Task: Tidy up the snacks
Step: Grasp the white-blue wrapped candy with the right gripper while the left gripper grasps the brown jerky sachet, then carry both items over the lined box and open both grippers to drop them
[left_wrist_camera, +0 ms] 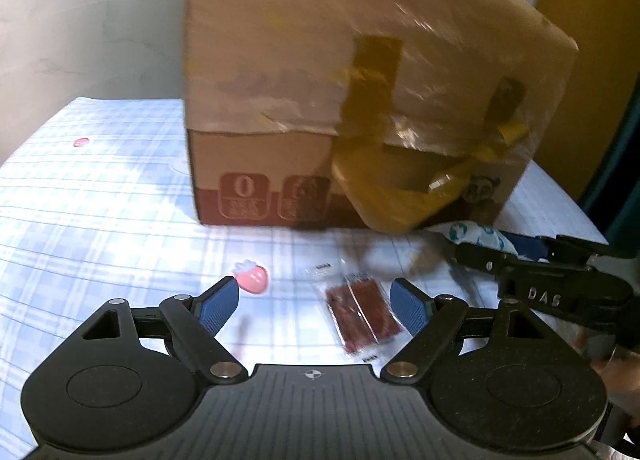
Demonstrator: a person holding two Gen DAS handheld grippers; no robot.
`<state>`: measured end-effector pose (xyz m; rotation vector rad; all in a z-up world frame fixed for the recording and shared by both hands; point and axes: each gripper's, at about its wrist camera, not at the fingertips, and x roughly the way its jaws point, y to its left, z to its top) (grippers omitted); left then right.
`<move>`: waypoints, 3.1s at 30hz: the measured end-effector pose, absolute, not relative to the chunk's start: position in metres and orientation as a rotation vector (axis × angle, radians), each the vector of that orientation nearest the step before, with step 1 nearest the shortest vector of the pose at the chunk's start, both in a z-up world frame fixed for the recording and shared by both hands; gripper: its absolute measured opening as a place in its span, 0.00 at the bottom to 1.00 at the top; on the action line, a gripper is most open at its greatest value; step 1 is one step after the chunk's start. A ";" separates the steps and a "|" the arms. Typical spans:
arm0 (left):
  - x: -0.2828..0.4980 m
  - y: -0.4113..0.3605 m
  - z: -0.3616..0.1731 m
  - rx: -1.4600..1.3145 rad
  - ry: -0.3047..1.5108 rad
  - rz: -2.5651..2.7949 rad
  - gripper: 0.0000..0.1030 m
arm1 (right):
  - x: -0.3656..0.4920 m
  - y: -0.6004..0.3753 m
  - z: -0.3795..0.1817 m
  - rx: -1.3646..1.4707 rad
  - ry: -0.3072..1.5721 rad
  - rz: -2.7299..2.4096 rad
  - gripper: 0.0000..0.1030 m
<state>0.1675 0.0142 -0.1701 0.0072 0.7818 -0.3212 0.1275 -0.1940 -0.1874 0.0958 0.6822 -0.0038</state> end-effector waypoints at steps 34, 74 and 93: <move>0.168 -0.038 -0.200 0.139 0.787 -0.281 0.49 | 0.106 -0.228 -0.184 0.325 0.591 0.001 0.48; 0.117 0.017 -0.097 -0.003 0.477 -0.409 0.48 | 0.060 -0.222 -0.123 0.271 0.503 0.000 0.47; 0.194 -0.017 0.016 0.051 0.285 -0.478 0.49 | 0.123 -0.226 0.008 0.149 0.277 0.121 0.47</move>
